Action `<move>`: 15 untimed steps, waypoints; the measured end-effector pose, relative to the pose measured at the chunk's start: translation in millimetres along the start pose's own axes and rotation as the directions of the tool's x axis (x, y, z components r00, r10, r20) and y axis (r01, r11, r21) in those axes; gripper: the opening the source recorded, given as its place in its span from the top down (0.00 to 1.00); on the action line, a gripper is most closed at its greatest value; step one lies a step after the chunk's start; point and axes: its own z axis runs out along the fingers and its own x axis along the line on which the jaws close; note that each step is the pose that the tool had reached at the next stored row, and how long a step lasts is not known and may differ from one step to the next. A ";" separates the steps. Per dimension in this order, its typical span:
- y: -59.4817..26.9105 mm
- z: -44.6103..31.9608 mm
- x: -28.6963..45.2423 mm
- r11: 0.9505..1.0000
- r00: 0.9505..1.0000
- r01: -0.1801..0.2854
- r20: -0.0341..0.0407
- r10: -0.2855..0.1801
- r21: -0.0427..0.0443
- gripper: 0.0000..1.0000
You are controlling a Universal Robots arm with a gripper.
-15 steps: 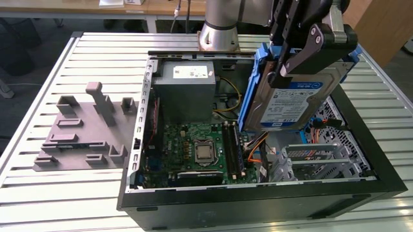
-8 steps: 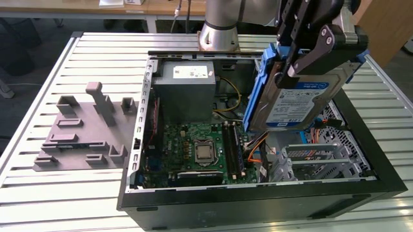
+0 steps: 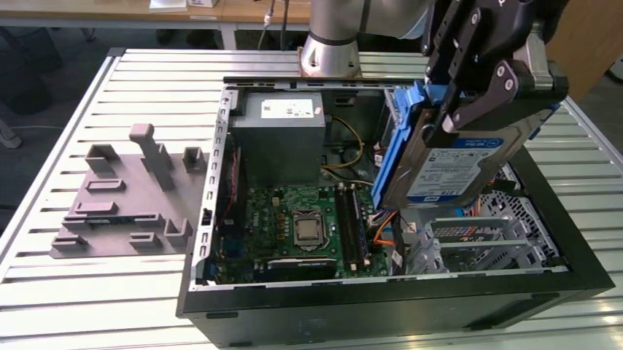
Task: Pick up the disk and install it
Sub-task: 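Pick up the disk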
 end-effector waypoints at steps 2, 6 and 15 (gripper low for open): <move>-2.6 1.4 1.8 1.000 1.000 0.000 0.000 0.000 0.000 0.64; -6.9 4.7 8.3 1.000 1.000 0.000 0.000 0.000 0.000 0.64; -21.4 11.2 16.5 1.000 1.000 0.000 0.000 0.000 0.000 0.64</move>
